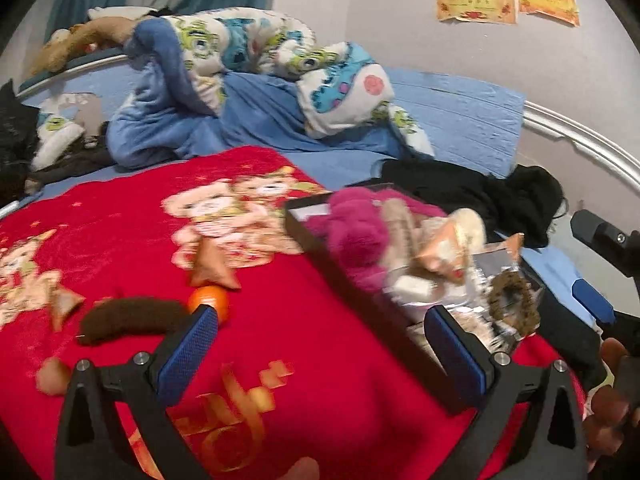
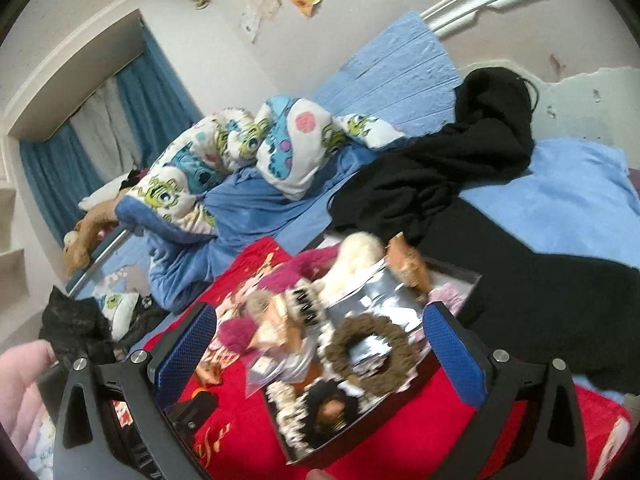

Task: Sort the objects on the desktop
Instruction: 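Withdraw both open tools from the tray, then reach the left tool to the tan gourd toy while the right tool reaches the orange tangerine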

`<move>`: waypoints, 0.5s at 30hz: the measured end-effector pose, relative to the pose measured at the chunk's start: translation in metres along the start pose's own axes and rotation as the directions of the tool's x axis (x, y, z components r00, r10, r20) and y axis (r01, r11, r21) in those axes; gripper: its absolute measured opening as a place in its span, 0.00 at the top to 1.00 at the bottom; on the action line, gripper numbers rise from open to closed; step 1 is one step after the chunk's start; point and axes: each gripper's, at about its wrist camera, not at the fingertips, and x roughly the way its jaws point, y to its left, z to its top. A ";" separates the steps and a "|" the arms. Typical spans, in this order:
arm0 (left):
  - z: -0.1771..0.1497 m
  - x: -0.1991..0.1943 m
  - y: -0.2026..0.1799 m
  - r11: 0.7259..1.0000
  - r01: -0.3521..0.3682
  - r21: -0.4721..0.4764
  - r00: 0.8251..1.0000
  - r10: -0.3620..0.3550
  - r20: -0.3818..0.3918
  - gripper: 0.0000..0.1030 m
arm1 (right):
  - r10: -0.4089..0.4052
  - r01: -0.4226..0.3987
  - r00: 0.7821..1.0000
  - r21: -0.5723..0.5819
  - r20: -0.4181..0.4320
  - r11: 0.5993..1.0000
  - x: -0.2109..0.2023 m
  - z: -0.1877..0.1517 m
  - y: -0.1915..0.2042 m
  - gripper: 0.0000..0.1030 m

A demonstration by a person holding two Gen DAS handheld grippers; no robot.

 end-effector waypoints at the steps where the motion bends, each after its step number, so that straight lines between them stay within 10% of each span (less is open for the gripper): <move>1: -0.001 -0.006 0.009 1.000 -0.027 0.006 1.000 0.027 0.006 0.00 | 0.007 -0.007 1.000 -0.004 -0.007 1.000 0.001 -0.002 0.003 0.00; 15: -0.027 -0.075 0.143 0.948 -0.299 -0.106 0.954 0.298 -0.027 0.00 | 0.137 -0.146 0.986 -0.099 -0.094 0.984 0.024 -0.041 0.067 0.00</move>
